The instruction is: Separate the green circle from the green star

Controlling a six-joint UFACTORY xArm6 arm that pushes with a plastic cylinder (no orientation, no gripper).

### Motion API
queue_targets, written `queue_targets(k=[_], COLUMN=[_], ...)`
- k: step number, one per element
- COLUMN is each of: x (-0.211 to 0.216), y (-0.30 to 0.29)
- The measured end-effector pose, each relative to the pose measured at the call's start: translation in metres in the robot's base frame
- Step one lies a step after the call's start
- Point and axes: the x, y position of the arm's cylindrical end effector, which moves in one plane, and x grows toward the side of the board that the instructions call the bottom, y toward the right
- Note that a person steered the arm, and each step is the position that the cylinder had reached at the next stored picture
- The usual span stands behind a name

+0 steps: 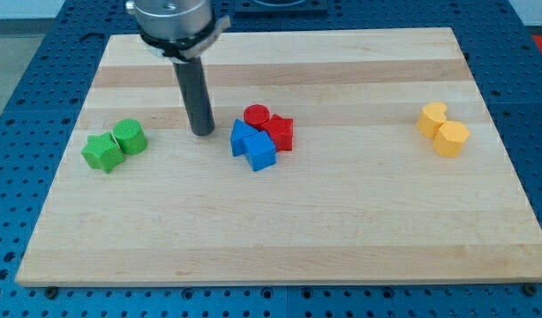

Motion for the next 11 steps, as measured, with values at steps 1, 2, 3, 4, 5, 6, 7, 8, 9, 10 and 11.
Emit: queue_targets(k=[1, 2, 3, 4, 5, 6, 7, 8, 9, 10, 11], x=[-0.022, -0.018, 0.003, 0.010, 0.010, 0.029, 0.057, 0.077, 0.097, 0.108, 0.104], y=[-0.022, -0.073, -0.099, -0.101, -0.101, -0.102, -0.102, -0.102, -0.101, -0.099, -0.087])
